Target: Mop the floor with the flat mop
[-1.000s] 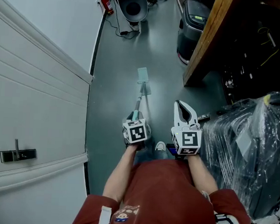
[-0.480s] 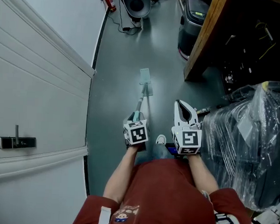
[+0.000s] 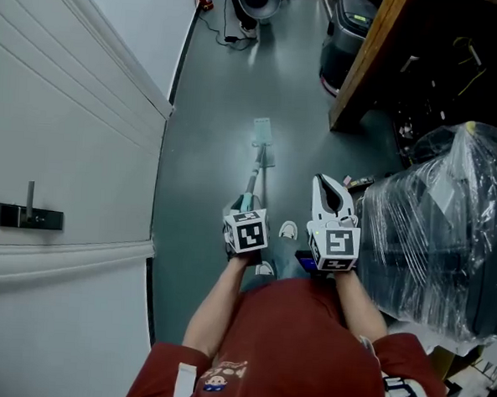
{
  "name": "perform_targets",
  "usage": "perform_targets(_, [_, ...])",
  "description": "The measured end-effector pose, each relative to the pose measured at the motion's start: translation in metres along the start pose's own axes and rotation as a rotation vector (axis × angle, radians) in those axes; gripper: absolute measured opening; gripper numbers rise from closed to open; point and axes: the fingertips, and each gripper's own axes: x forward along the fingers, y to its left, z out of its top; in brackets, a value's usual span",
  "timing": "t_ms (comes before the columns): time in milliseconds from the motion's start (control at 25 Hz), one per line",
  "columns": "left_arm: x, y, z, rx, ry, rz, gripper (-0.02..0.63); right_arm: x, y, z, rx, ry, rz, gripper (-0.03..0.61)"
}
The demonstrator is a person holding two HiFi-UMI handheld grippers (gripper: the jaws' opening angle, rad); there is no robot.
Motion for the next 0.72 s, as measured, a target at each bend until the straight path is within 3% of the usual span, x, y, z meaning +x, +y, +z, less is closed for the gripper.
perform_targets(360, [-0.05,0.006,-0.054,-0.008,0.012,-0.03,0.123,-0.069,0.044,0.0,-0.029,-0.033,-0.025,0.017])
perform_targets(720, [-0.083,-0.01,-0.094,-0.016,0.013,-0.03,0.124,-0.133,0.043,-0.01,-0.015,-0.042,-0.063,0.017])
